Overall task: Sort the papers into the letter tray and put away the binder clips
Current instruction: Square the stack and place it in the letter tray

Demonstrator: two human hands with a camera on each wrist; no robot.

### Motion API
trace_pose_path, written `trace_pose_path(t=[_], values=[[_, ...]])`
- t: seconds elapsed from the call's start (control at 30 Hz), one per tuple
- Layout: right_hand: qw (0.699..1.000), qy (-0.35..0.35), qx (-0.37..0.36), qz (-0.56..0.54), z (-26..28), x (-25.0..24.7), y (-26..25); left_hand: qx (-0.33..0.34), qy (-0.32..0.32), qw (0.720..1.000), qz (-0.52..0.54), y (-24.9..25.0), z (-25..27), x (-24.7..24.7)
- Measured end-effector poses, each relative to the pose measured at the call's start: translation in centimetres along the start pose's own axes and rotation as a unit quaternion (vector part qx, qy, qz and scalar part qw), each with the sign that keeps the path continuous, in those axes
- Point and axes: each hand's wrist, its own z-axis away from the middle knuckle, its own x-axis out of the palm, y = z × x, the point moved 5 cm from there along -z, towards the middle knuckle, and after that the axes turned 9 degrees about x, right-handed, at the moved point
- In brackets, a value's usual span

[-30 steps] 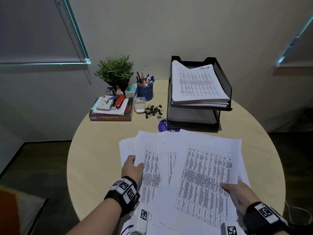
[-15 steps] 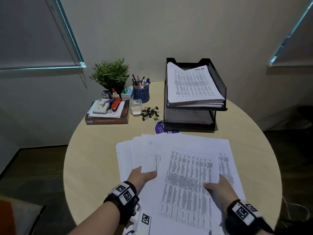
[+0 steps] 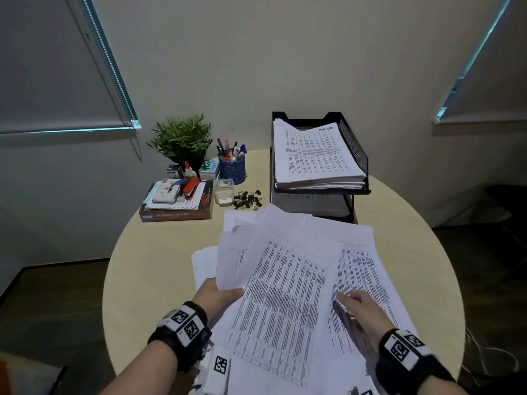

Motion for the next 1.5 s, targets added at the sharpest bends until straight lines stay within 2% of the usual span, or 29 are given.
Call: trace_pose_path(t=[0.23, 0.4, 0.5, 0.67, 0.8, 0.9, 1.03, 1.17, 1.23, 1.33, 1.43, 1.5], values=[[0.998, -0.006, -0.029, 0.054, 1.2, -0.7, -1.3, 0.067, 0.005, 0.996, 0.065, 3.9, 0.7, -3.0], [0.981, -0.167, -0.096, -0.021, 4.3, 1.5, -6.2, 0.117, -0.023, 0.991, 0.058, 7.7, 1.7, -2.6], [0.96, -0.221, -0.162, -0.052, 7.3, 2.1, -10.7, 0.144, -0.032, 0.988, 0.043, 10.3, 2.3, -1.3], [0.933, -0.184, -0.246, -0.187, 10.8, 0.2, -16.7, 0.227, -0.037, 0.972, 0.042, 15.4, 2.3, 0.9], [0.916, -0.106, -0.324, -0.213, 12.8, -2.2, -19.7, 0.264, -0.022, 0.963, 0.037, 18.5, 2.2, 2.3], [0.906, -0.049, -0.365, -0.209, 13.1, -3.6, -20.0, 0.297, -0.02, 0.954, 0.045, 19.4, 2.2, 3.5], [0.913, -0.047, -0.354, -0.199, 11.4, -3.4, -17.7, 0.246, 0.023, 0.965, 0.086, 16.7, 0.4, 3.7], [0.912, -0.07, -0.326, -0.241, 9.8, -2.2, -15.5, 0.197, 0.032, 0.979, 0.041, 13.5, -0.8, 5.0], [0.905, -0.074, -0.347, -0.235, 10.4, -1.9, -16.1, 0.202, 0.046, 0.978, 0.038, 13.5, -1.0, 5.7], [0.884, -0.074, -0.363, -0.285, 11.2, -2.5, -17.3, 0.226, 0.072, 0.97, 0.043, 15.5, -0.8, 6.2], [0.872, -0.047, -0.391, -0.289, 11.9, -4.1, -18.7, 0.257, 0.061, 0.962, 0.068, 17.5, -0.4, 5.9], [0.878, -0.044, -0.384, -0.282, 11.7, -4.6, -18.5, 0.269, 0.055, 0.959, 0.068, 17.6, -0.6, 5.3]])
